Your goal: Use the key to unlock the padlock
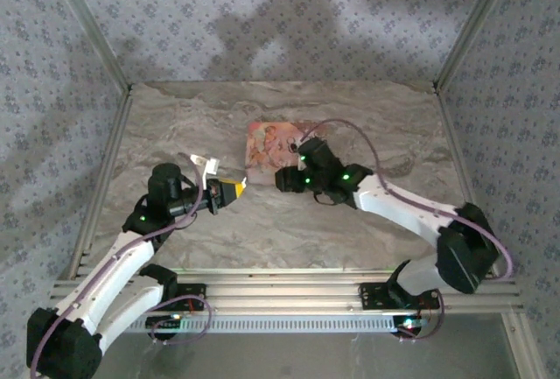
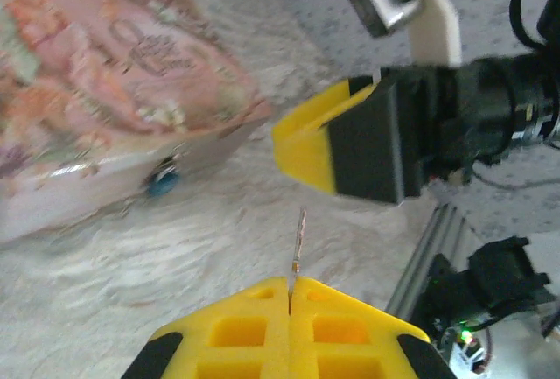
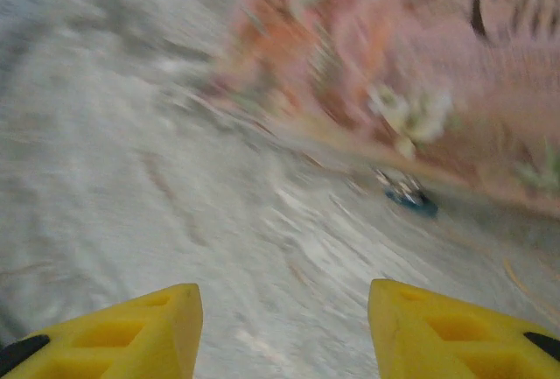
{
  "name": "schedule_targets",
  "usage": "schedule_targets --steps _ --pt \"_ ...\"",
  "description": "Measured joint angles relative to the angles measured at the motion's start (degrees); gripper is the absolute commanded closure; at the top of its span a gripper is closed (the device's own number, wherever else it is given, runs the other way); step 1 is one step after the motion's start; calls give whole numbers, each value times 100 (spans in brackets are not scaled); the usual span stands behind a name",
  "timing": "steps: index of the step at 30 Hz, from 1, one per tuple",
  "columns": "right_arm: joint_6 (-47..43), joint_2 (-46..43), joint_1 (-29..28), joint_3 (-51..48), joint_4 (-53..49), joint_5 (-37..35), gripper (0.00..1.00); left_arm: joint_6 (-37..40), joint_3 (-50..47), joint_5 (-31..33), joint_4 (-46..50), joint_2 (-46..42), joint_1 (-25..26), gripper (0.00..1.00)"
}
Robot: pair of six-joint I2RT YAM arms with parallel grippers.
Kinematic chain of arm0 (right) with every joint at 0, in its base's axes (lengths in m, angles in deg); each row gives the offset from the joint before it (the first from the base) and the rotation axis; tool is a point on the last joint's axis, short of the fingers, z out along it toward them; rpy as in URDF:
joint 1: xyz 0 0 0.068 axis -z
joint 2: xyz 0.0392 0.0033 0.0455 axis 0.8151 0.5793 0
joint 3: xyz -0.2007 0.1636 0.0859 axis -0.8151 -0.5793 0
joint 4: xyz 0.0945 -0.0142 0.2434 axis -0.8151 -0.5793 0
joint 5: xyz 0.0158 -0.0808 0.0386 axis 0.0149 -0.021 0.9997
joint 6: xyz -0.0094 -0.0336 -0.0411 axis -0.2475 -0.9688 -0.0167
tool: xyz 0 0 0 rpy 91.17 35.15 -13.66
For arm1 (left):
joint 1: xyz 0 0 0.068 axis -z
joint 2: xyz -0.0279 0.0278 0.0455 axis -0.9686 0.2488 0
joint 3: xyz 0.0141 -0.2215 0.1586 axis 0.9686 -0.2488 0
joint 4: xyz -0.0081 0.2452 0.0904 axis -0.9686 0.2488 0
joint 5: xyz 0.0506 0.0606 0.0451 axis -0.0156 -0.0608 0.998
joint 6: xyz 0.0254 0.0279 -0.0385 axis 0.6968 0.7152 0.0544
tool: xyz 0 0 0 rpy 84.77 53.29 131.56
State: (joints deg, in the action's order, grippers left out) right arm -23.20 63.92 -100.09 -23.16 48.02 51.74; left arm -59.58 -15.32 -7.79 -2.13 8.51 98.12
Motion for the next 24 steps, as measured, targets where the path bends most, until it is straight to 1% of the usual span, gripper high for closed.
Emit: schedule_targets --steps 5,9,15,24 --pt "400 986 -205 -35 -35 -815 50 144 -160 339 457 120 0 100" --pt "603 1488 -273 -4 9 -1340 51 168 -328 463 577 153 0 100" --pt "809 1858 -389 245 227 -1884 52 181 -516 487 579 157 0 100" --pt "1036 2284 -529 619 352 -2284 54 275 -551 485 579 160 0 100"
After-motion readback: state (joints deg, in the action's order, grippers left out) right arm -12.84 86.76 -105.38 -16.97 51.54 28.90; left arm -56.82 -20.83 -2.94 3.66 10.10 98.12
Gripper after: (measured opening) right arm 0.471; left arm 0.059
